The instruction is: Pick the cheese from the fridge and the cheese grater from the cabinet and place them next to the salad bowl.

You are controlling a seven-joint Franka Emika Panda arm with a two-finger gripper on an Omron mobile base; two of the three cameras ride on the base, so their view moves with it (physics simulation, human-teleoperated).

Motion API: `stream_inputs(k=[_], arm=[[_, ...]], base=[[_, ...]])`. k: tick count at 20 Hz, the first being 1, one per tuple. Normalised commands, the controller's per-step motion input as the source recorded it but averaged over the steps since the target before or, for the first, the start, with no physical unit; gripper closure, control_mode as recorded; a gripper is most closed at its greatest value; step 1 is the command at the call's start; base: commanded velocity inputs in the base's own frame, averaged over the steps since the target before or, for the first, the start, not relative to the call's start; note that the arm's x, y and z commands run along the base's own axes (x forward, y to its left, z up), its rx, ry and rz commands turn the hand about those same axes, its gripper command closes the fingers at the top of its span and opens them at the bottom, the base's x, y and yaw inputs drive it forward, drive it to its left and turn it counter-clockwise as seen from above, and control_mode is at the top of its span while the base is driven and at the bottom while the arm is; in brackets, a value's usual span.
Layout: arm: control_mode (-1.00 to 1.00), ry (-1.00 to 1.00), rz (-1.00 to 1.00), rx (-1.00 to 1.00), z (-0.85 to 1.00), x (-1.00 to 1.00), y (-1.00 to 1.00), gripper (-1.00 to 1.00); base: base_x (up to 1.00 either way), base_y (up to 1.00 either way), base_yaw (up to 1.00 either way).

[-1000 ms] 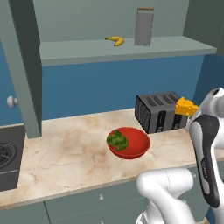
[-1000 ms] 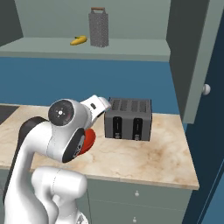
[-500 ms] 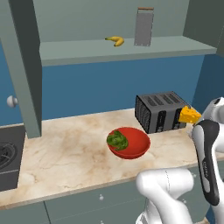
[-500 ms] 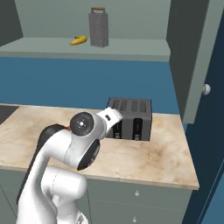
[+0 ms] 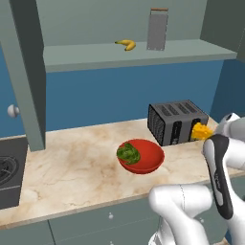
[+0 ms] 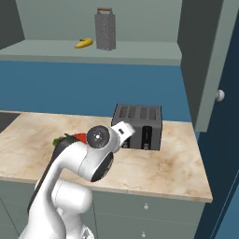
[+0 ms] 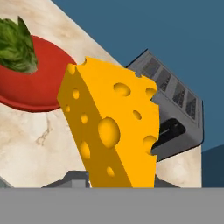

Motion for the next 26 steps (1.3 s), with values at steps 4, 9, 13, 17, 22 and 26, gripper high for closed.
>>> stream_inputs(k=[4,9,13,17,22,26], arm=[[-1.00,0.00,0.01,0.00,-0.63,0.24,0.01,1.00],[-1.00,0.03,0.02,0.00,-0.58,0.33,0.00,1.00],[-1.00,0.08,0.15,0.00,-0.40,0.21,0.00,1.00],[-1.00,0.11,0.24,0.00,-0.18,0.14,0.00,1.00],[-1.00,0.17,0.22,0.00,-0.07,0.45,0.00,1.00],[-1.00,0.16,0.13,0.00,0.00,0.55,-0.09,1.00]], base=[[0.00,0.00,0.00],[0.00,0.00,0.00],[0.00,0.00,0.00],[0.00,0.00,0.00],[0.00,0.00,0.00],[0.00,0.00,0.00]])
